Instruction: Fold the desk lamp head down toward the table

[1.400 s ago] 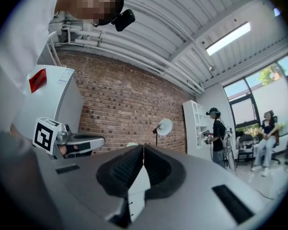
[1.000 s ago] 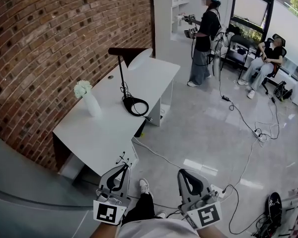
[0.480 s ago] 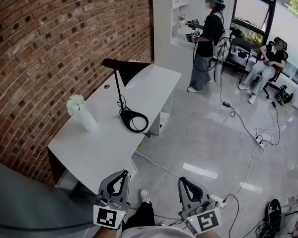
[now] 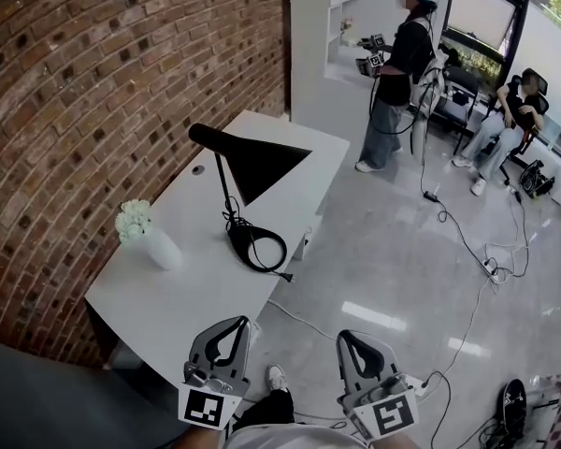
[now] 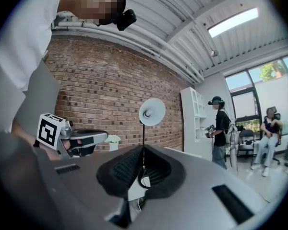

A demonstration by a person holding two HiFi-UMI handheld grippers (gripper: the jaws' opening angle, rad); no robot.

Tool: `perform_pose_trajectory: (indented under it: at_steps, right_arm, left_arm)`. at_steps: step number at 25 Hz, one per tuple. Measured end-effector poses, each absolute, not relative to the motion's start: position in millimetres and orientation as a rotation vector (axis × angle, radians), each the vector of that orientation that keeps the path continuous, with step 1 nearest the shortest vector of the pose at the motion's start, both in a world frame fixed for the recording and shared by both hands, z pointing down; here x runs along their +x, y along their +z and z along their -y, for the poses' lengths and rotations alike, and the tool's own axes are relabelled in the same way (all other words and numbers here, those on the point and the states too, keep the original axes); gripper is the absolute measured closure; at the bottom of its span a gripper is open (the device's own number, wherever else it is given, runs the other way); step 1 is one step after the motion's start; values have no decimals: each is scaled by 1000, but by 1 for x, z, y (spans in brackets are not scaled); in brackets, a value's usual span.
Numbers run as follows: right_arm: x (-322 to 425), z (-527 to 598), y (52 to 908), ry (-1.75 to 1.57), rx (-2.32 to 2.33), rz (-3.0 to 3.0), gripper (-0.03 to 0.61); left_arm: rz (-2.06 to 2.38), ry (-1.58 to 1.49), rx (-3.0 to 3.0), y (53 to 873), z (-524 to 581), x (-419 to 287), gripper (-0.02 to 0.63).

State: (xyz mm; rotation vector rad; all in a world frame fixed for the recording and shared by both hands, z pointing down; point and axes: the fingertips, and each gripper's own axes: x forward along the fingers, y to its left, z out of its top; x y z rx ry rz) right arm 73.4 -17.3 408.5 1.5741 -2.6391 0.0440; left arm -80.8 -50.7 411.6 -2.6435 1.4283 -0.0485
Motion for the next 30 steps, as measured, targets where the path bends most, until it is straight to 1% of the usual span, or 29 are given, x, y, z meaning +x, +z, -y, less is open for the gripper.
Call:
perform_pose_trajectory:
  at_steps: [17,30]
  right_arm:
    - [19,133,407,21,1549,2630,560]
    - [13,159,412,35,1596,2541,560]
  left_arm:
    - [-1423,-24,-2687,421,149,-123,603]
    - [-1363,42,-2755,428,184,-123,603]
